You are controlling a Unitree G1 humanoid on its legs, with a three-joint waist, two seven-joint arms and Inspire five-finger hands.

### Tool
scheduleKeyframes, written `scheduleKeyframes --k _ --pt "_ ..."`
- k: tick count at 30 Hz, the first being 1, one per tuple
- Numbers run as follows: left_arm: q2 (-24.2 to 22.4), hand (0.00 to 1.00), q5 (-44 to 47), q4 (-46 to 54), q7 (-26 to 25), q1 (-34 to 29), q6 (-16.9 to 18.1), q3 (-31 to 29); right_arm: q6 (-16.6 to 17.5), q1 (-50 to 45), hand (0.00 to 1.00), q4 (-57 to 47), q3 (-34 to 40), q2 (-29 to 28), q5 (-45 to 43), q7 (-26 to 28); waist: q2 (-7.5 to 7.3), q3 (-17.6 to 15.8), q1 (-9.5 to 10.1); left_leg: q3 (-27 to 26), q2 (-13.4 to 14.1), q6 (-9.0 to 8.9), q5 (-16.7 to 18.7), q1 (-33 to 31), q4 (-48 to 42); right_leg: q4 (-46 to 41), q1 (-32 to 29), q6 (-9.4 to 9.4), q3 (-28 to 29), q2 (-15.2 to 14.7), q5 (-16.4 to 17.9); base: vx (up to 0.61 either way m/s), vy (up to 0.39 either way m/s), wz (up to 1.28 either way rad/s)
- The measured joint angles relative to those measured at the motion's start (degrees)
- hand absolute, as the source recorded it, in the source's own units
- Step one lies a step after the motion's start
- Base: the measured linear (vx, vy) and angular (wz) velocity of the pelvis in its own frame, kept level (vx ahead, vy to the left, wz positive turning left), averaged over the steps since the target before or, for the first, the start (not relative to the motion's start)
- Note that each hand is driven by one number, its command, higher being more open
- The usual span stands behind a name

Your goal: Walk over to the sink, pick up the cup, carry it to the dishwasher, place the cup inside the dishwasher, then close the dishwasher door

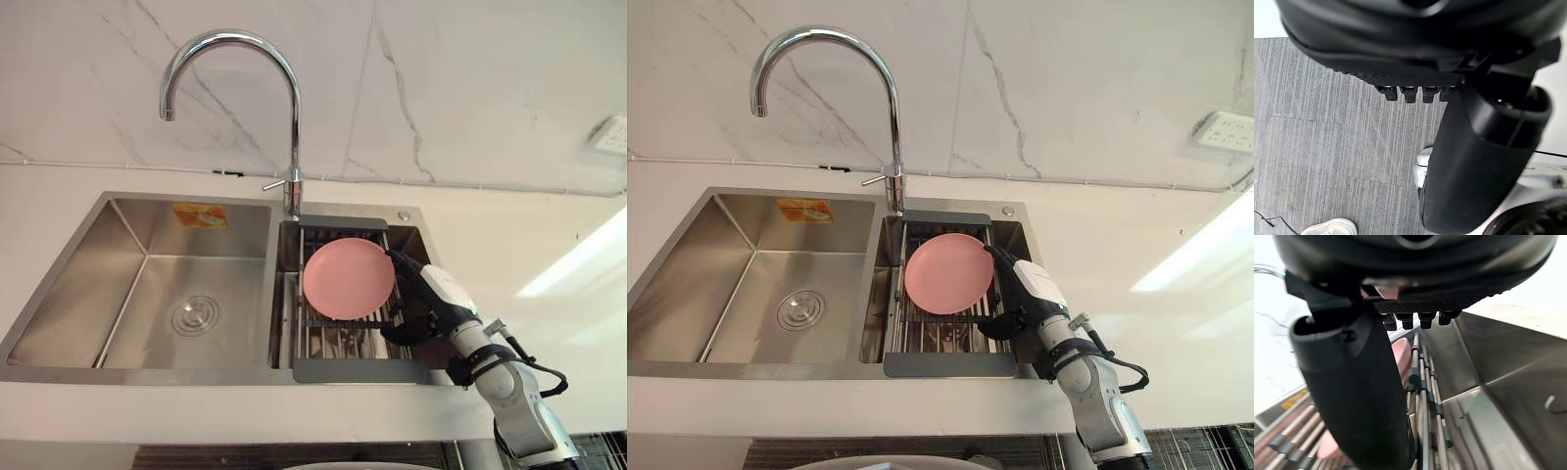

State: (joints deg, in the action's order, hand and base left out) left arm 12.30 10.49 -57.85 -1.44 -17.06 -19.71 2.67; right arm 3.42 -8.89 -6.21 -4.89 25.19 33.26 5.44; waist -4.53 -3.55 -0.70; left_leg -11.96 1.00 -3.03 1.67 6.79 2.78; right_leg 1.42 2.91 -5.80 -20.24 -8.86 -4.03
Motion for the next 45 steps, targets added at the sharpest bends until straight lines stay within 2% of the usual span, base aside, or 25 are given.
scheduleKeyframes --k 6,11,25,37,41,42,45 --pt "-0.1 1.00 0.0 0.3 0.4 0.1 0.0 0.0 -0.4 1.6 1.00 2.5 -2.0 -0.1 0.8 -4.7 0.47 -0.3 0.54 0.4 0.0 -0.10 -0.2 -0.2 0.0 0.0 0.0 0.10 -0.4 0.0 -0.1 -0.04 -0.016 0.04" --pt "-0.2 1.00 0.0 1.4 0.5 -0.1 0.0 0.1 -0.4 2.3 1.00 3.8 -2.2 -0.6 3.6 -10.6 0.85 -0.6 1.41 1.4 0.0 -0.02 -0.8 -0.5 0.3 0.1 0.2 0.12 -1.4 0.0 -0.1 -0.05 -0.018 0.10" --pt "-0.3 1.00 -0.6 2.1 1.1 0.0 0.0 0.0 -2.3 9.3 1.00 12.9 -6.1 -0.7 6.7 -15.2 1.33 -0.9 2.86 3.7 -0.1 0.52 -2.3 -0.8 1.5 1.1 1.0 0.54 -3.8 0.1 -0.4 -0.04 -0.011 0.09" --pt "-0.4 1.00 -1.0 3.3 1.5 -0.5 0.0 0.0 -0.8 16.9 1.00 21.6 -9.4 -0.2 9.8 -20.1 1.60 -1.1 3.07 5.5 0.0 0.62 -3.4 -0.8 2.2 2.0 2.1 0.90 -5.8 0.4 -0.9 -0.03 -0.005 0.07" --pt "-0.4 1.00 -1.0 3.4 1.5 -0.5 0.3 -0.1 2.1 17.0 1.00 23.8 -10.6 0.1 12.1 -25.6 1.58 -1.1 3.11 6.4 0.1 1.03 -3.7 -1.5 2.4 2.7 2.2 0.84 -6.8 0.7 -1.1 -0.04 -0.003 0.12" --pt "-0.4 1.00 -1.0 3.4 1.5 -0.5 0.5 -0.1 2.8 17.0 0.00 24.2 -11.4 0.2 12.5 -26.5 1.59 -1.2 3.18 6.6 0.2 1.15 -3.8 -1.6 2.4 3.0 2.4 0.88 -7.1 0.8 -1.2 -0.03 -0.008 0.11" --pt "-0.4 1.00 -1.0 3.4 1.5 -0.6 0.9 -0.1 4.7 17.3 0.00 25.1 -13.0 0.7 15.0 -28.9 1.60 -1.2 3.28 6.8 0.3 1.18 -3.9 -1.7 2.4 3.4 2.5 1.17 -7.4 1.1 -1.4 0.00 -0.002 0.02"
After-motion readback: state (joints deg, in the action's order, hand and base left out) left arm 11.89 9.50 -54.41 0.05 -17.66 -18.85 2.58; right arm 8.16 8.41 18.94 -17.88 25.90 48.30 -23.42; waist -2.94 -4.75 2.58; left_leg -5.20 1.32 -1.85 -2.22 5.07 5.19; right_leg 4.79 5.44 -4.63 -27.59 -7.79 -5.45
